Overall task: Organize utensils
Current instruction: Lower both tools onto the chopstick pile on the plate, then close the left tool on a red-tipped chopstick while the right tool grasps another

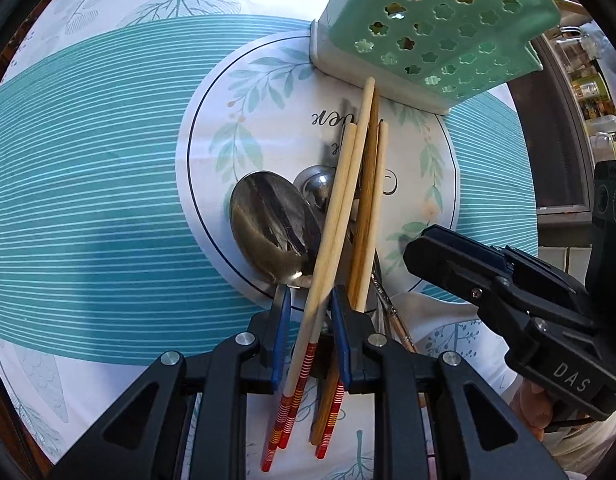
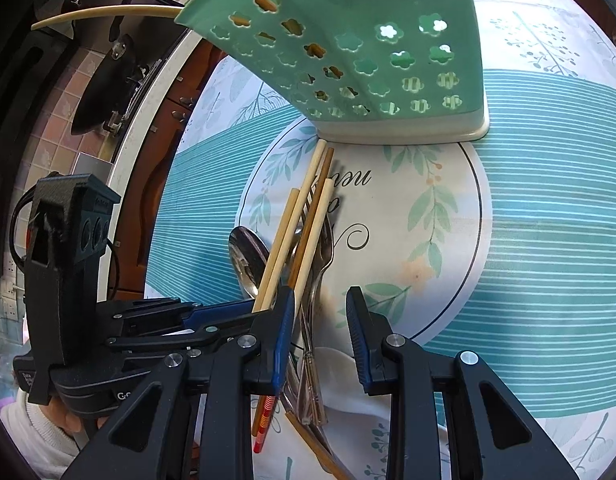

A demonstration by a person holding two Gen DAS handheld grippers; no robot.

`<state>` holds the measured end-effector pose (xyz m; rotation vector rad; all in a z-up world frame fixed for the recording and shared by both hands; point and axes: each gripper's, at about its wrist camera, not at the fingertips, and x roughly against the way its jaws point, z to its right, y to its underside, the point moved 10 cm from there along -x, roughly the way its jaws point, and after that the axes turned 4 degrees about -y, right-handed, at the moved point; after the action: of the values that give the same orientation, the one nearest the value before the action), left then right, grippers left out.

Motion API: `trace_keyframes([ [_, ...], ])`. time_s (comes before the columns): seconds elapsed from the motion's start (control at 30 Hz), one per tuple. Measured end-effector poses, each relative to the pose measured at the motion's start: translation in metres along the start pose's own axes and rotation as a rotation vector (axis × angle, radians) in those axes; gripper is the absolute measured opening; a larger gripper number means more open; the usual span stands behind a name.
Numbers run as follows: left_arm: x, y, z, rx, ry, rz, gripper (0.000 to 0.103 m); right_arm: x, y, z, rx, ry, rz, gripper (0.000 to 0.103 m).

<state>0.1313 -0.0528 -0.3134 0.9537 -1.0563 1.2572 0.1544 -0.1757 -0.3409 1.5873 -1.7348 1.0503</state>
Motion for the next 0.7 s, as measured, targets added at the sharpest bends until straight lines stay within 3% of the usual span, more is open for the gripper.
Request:
trace_keyframes([
  [0.2, 0.004, 0.003, 0.001, -0.035, -0.008, -0.055, 0.003, -0.001, -0.003, -0.001, -0.005, -0.007, 0.001, 0.027],
  [0.4, 0.006, 0.01, 0.002, -0.024, 0.001, -0.047, 0.003, -0.002, -0.004, -0.004, 0.002, -0.011, -0.005, 0.027],
  [0.7, 0.034, 0.015, 0.002, -0.006, 0.051, 0.03, 0.003, -0.009, -0.011, -0.008, -0.001, -0.016, -0.012, 0.027],
])
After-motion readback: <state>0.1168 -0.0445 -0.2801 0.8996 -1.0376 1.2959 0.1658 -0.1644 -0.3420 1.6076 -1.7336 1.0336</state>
